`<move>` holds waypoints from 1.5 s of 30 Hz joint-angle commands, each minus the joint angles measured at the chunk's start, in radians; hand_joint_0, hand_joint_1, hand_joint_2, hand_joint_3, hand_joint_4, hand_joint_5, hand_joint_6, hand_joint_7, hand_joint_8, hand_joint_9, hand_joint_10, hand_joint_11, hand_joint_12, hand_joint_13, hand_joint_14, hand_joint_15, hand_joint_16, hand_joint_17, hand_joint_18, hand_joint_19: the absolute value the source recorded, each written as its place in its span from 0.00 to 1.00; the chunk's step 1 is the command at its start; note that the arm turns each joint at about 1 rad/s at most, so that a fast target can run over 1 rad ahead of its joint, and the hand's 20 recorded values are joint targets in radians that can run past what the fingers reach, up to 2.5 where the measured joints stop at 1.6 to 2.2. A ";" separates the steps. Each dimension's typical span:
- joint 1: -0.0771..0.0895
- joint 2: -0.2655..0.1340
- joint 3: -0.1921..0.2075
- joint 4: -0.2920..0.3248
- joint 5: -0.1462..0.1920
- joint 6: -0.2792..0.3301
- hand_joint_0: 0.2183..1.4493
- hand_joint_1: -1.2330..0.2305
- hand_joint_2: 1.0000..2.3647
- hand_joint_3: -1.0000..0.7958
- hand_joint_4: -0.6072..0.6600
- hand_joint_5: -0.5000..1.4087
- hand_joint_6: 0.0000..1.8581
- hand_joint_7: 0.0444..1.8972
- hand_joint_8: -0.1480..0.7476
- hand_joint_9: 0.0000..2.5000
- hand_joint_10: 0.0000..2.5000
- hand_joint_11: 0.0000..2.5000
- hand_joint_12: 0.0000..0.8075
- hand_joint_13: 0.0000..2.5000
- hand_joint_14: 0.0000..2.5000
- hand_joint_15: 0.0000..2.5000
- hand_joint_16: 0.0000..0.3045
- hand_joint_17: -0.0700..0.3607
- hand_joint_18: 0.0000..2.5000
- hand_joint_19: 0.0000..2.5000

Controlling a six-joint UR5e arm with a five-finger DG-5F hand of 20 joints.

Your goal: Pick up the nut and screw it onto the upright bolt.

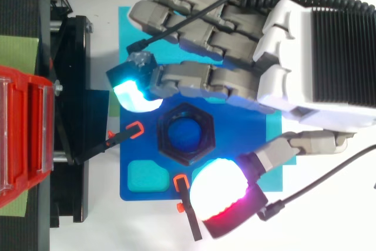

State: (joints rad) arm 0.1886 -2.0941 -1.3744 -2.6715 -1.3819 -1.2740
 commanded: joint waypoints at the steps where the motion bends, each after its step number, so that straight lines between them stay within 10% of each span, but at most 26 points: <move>1: 0.009 0.000 0.000 0.018 -0.002 -0.001 0.18 0.84 0.00 0.28 0.56 0.14 0.27 0.32 0.44 0.01 0.00 0.00 0.50 0.00 0.00 0.00 0.22 0.52 0.00 0.00; 19: 0.037 -0.014 0.000 0.001 0.000 -0.001 0.21 0.84 0.00 0.28 0.57 0.16 0.27 0.33 0.44 0.05 0.00 0.00 0.47 0.00 0.00 0.00 0.21 0.49 0.00 0.00; 45: 0.006 -0.029 0.000 -0.034 -0.051 -0.011 0.22 0.79 0.00 0.28 0.65 0.18 0.27 0.46 0.48 0.09 0.00 0.00 0.47 0.04 0.00 0.00 0.20 0.48 0.00 0.00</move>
State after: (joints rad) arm 0.1994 -2.1230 -1.3752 -2.7057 -1.4289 -1.2806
